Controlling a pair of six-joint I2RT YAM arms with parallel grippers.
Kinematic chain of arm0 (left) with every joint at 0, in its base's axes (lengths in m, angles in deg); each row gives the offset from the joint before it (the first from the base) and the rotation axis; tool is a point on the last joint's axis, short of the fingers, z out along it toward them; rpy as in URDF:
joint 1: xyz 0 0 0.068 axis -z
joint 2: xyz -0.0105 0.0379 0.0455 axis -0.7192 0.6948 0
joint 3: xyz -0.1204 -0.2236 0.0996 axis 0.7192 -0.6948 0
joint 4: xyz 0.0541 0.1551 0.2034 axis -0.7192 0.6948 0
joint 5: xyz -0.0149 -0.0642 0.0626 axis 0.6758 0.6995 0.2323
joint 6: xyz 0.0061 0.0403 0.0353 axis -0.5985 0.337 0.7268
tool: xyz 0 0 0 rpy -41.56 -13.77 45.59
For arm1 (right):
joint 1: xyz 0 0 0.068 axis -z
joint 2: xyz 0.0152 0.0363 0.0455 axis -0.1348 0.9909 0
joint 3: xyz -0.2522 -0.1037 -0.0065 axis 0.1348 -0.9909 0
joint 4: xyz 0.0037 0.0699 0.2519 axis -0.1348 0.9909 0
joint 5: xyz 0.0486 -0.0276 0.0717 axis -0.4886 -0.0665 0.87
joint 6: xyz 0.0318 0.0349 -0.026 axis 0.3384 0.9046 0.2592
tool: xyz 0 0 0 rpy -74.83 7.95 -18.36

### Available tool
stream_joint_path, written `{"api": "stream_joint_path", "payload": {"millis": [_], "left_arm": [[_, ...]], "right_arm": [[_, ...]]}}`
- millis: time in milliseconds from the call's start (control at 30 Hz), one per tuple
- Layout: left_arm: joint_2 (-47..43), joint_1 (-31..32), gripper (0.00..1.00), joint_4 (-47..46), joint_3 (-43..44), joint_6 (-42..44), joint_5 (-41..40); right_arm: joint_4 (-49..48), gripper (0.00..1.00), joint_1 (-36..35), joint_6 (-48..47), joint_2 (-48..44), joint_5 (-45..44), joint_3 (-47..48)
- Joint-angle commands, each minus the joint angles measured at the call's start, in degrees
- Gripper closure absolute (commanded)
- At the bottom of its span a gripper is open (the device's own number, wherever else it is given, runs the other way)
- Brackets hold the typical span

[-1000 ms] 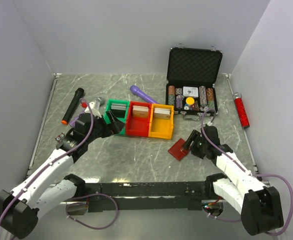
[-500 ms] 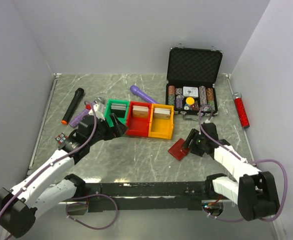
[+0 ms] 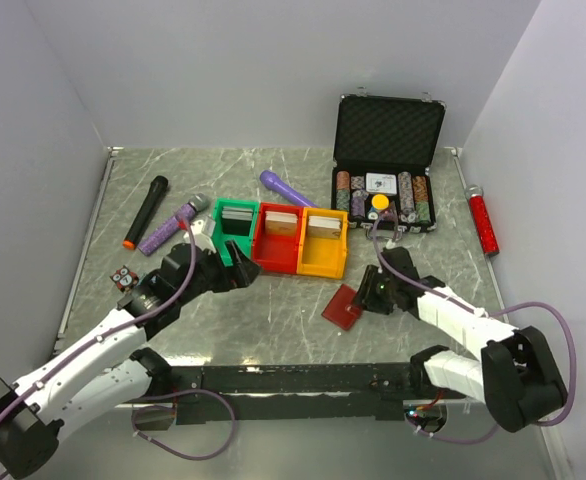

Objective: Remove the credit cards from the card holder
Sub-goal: Move the card holder to the center of the board.

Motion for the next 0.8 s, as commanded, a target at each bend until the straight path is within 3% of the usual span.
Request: {"api": "stream_joint_path", "payload": {"millis": [0,167,233,267,367,633,767], "left_arm": [[0.12,2.46,0.09,-2.03,-0.76,-0.38,-0.50],[3.28,9.74,0.11,-2.48,-1.72,-1.17,0.21],[4.69,13.87,0.08,-2.74,-2.34,-2.05,-2.14],[5.31,16.07,0.01,-3.00,-2.60,-2.40,-3.03],[9.34,20.91,0.03,-3.53,-1.91,-2.76,-4.71],[19.98,22.51,0.01,-9.67,-0.49,-0.82,-0.50],[24.64,22.59,0.09,-14.50,-1.20,-1.79,0.72]], "right_arm": [[2.77,0.52,-5.95,4.00,-0.64,-1.10,-2.09],[2.60,0.52,-14.38,8.22,-1.52,-2.16,-3.06],[1.81,0.51,-18.16,9.63,-1.52,-2.51,-2.98],[1.02,0.51,-19.40,10.16,-1.52,-2.69,-2.89],[-0.48,0.50,-23.18,11.04,1.02,-2.07,-0.96],[-6.63,0.47,-26.09,12.27,7.88,1.53,2.65],[-6.55,0.43,-26.17,11.92,6.48,1.36,1.51]]}}
